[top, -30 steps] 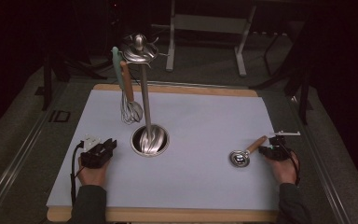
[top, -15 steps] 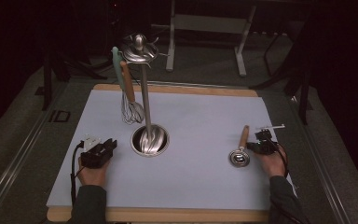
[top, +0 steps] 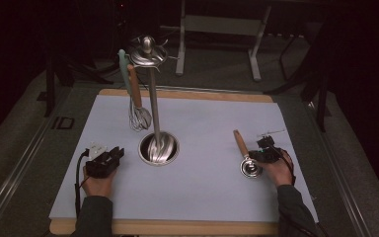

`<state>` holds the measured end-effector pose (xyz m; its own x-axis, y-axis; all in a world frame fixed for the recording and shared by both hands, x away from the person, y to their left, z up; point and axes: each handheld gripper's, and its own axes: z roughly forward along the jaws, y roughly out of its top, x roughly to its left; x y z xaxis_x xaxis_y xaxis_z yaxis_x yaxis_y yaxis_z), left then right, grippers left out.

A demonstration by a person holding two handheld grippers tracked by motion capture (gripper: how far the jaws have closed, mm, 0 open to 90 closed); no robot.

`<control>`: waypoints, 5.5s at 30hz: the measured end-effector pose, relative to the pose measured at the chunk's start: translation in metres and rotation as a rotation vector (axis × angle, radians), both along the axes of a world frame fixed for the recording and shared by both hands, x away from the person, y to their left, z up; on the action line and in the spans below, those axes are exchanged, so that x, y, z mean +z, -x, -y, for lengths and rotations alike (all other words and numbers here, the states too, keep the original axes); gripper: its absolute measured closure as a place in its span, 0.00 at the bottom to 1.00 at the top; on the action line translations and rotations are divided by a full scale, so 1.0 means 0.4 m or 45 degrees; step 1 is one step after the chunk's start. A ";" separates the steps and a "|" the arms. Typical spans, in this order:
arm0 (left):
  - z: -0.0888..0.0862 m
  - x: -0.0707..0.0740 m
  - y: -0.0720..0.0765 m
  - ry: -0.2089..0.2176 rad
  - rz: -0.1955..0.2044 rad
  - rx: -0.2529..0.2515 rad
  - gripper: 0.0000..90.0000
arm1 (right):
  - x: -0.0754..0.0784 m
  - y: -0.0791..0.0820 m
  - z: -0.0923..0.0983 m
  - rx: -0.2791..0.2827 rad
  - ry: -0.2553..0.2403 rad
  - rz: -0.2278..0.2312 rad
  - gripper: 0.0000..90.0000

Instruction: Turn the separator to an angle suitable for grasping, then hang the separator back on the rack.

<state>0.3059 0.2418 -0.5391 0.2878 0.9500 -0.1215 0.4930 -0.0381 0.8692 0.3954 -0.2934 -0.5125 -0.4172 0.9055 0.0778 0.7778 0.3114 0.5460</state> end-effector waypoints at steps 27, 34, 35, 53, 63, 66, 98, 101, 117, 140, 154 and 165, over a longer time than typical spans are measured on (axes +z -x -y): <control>0.003 0.000 -0.001 -0.008 -0.004 -0.003 0.81 | 0.008 -0.046 -0.041 0.090 -0.158 -0.195 0.70; 0.003 0.000 -0.001 -0.014 -0.004 -0.003 0.81 | 0.016 -0.056 -0.066 0.101 -0.082 -0.232 0.77; 0.003 0.000 -0.001 -0.014 -0.004 -0.003 0.81 | 0.017 -0.057 -0.068 0.105 -0.069 -0.235 0.77; 0.003 0.000 -0.001 -0.015 -0.005 -0.006 0.81 | 0.037 -0.059 -0.128 0.180 0.142 -0.290 0.78; 0.005 -0.001 -0.002 -0.016 -0.007 -0.007 0.81 | 0.053 -0.039 -0.141 0.223 0.143 -0.206 0.79; 0.005 0.000 -0.002 -0.017 -0.006 -0.008 0.81 | 0.058 -0.035 -0.145 0.224 0.139 -0.201 0.79; 0.007 0.000 -0.001 -0.028 -0.005 -0.009 0.81 | 0.120 0.027 -0.166 0.270 -0.032 0.028 0.79; 0.007 0.000 -0.001 -0.028 -0.004 -0.008 0.81 | 0.124 0.030 -0.167 0.272 -0.033 0.039 0.79; 0.007 0.000 -0.001 -0.030 -0.004 -0.009 0.81 | 0.151 0.055 -0.184 0.321 -0.107 0.094 0.79; 0.008 0.000 -0.001 -0.030 -0.004 -0.010 0.81 | 0.195 0.092 -0.221 0.442 -0.246 0.188 0.79; 0.008 0.000 -0.001 -0.028 -0.003 -0.009 0.81 | 0.226 0.109 -0.245 0.512 -0.308 0.252 0.79; 0.008 0.000 -0.001 -0.030 -0.004 -0.010 0.81 | 0.247 0.123 -0.261 0.555 -0.340 0.288 0.79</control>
